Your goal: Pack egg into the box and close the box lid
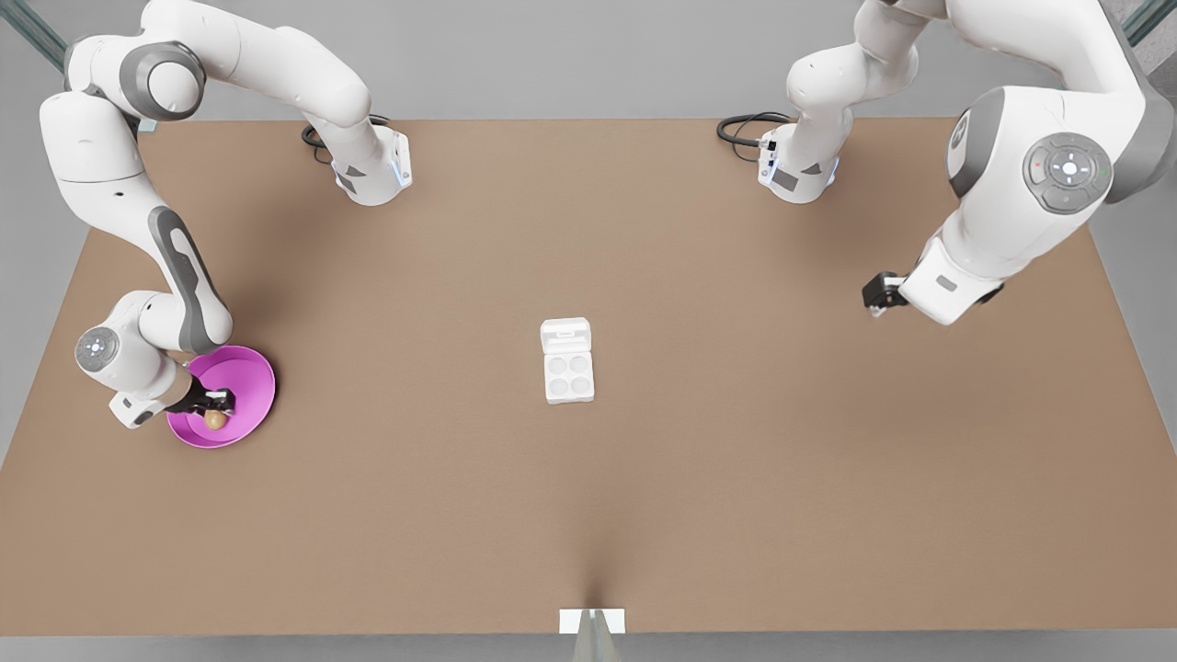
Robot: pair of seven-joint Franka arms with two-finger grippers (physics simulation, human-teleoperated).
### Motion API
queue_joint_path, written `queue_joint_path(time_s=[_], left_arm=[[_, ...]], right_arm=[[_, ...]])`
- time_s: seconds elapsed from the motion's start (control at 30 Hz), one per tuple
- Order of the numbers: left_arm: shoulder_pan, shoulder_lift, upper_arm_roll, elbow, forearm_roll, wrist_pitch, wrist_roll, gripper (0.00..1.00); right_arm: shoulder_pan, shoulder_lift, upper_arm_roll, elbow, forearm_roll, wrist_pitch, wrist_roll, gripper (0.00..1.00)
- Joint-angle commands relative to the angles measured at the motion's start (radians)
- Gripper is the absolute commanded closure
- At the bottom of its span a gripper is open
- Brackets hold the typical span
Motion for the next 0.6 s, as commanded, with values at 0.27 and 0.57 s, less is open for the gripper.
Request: queue_joint_path(time_s=[0.27,0.57], left_arm=[[-0.001,-0.017,-0.002,-0.006,0.0,-0.004,-0.003,0.0],[-0.004,-0.018,-0.002,-0.007,0.0,-0.004,-0.003,0.0]], right_arm=[[0.001,-0.011,0.0,-0.005,0.0,0.002,-0.007,0.51],[0.093,-0.128,0.026,0.001,0.028,-0.186,0.051,0.52]])
